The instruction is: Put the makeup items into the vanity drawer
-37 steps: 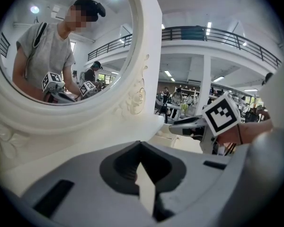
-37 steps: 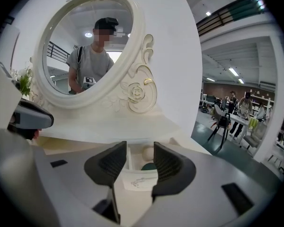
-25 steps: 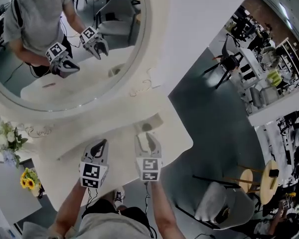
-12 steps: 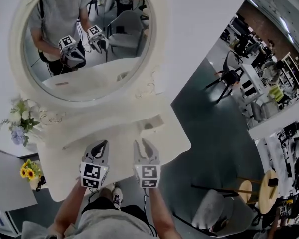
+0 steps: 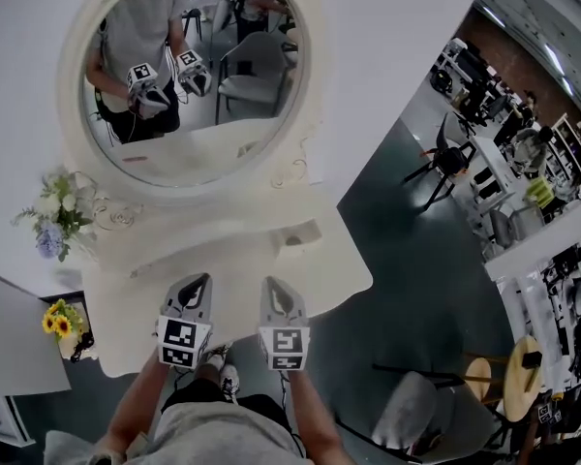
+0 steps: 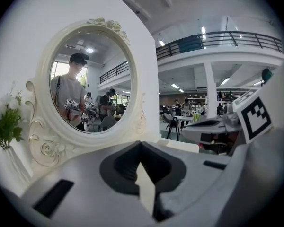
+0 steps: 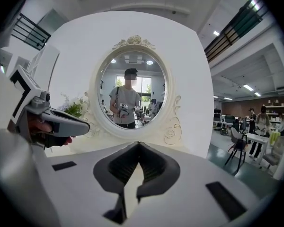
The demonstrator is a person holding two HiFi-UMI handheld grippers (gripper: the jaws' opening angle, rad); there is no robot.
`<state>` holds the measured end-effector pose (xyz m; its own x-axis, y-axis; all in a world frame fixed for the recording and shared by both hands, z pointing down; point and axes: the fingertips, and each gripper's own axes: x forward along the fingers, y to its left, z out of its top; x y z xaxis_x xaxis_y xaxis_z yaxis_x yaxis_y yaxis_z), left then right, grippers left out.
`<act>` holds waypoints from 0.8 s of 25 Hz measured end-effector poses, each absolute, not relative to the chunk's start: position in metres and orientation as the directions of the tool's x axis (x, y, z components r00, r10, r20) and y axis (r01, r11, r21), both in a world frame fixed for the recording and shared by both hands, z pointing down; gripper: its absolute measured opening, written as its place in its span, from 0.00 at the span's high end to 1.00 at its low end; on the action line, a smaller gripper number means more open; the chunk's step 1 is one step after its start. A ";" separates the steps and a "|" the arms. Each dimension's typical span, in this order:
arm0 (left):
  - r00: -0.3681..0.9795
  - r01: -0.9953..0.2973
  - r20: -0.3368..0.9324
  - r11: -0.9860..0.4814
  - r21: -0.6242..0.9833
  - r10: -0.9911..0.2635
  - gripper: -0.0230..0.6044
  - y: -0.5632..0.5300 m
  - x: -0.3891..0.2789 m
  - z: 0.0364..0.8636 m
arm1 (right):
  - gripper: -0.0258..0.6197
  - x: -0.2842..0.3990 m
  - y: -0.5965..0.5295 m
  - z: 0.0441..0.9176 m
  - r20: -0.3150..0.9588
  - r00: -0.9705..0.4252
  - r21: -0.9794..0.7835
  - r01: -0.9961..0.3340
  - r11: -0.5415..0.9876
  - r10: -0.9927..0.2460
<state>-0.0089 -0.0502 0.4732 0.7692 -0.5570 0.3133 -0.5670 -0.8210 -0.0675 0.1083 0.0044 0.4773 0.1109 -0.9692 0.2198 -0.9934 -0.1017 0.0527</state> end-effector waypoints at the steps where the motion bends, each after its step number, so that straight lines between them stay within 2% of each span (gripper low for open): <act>1: 0.767 -0.572 0.310 -0.817 -0.067 -0.562 0.96 -0.049 -0.012 0.472 | 0.94 0.106 0.005 0.477 0.216 0.105 0.054 -0.994 -0.095 -0.971; 8: 0.724 -0.630 0.304 -0.773 -0.075 -0.619 0.96 -0.043 -0.047 0.471 | 0.94 0.071 0.000 0.465 0.189 0.014 0.055 -0.998 -0.003 -0.982; 20: 0.565 -0.784 0.344 -0.618 -0.062 -0.750 0.96 -0.044 -0.145 0.488 | 0.94 -0.031 -0.024 0.488 0.227 -0.239 0.025 -0.968 0.251 -0.944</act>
